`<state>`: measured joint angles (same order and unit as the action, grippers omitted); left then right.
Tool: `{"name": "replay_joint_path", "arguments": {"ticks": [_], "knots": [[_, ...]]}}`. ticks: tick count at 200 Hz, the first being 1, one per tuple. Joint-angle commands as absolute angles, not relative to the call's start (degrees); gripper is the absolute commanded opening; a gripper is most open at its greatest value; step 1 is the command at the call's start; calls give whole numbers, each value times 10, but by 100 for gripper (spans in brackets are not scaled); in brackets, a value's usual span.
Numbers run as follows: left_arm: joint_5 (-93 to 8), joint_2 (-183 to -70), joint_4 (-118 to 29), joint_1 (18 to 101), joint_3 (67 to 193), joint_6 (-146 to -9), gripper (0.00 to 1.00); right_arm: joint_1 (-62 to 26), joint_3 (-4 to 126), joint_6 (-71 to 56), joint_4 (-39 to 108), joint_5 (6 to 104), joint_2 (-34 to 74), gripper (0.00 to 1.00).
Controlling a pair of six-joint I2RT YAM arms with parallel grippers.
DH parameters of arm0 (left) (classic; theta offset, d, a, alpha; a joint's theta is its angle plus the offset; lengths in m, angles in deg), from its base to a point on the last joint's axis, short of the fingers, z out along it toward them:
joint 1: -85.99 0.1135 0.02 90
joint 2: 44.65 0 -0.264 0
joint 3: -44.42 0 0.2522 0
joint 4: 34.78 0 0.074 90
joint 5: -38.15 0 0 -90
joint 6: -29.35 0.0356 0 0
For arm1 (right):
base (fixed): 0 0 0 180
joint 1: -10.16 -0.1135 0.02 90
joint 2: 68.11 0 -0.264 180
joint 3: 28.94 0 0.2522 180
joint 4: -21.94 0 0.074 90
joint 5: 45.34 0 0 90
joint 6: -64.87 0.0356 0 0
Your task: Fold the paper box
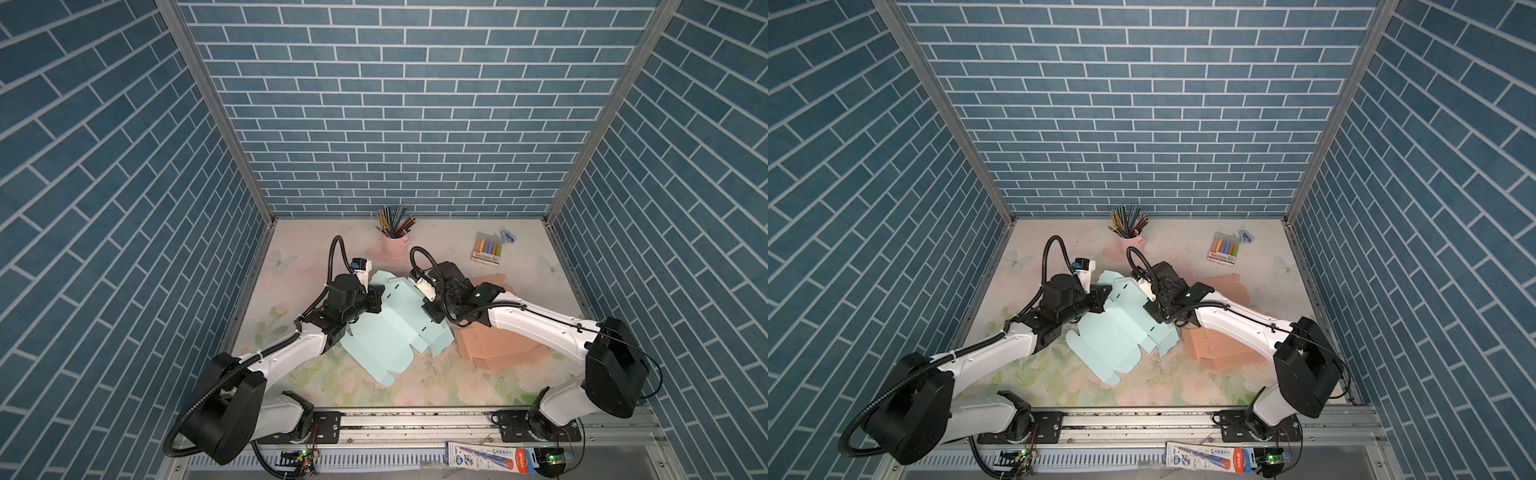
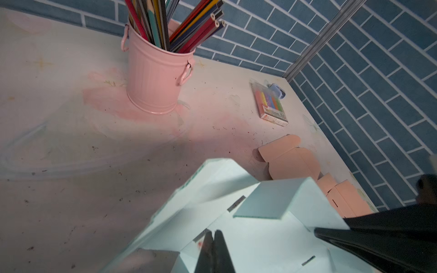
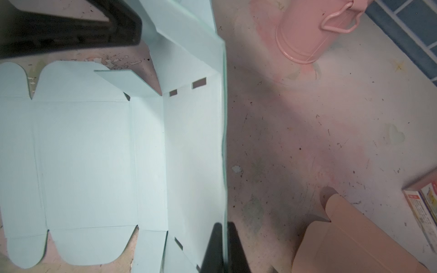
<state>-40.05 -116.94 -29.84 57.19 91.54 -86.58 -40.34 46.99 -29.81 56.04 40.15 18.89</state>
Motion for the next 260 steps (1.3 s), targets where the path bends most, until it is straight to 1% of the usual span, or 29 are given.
{"name": "replay_joint_path", "arguments": {"ticks": [1, 58, 138, 182, 214, 260], "knots": [[-413, -1153, -307, 570, 914, -870, 0, -420, 471, -322, 573, 357, 196, 2], [-431, -1133, -312, 571, 910, -870, 0, -456, 478, -331, 581, 289, 219, 1], [-414, -1137, -298, 564, 889, -869, 0, -491, 495, -350, 570, 263, 226, 1], [-409, -1127, -275, 549, 857, -884, 0, -505, 506, -357, 575, 229, 239, 0], [-406, -1113, -261, 544, 827, -896, 0, -518, 510, -368, 575, 191, 248, 0], [-422, -1054, -297, 552, 811, -885, 0, -554, 490, -417, 541, 94, 252, 0]]}}
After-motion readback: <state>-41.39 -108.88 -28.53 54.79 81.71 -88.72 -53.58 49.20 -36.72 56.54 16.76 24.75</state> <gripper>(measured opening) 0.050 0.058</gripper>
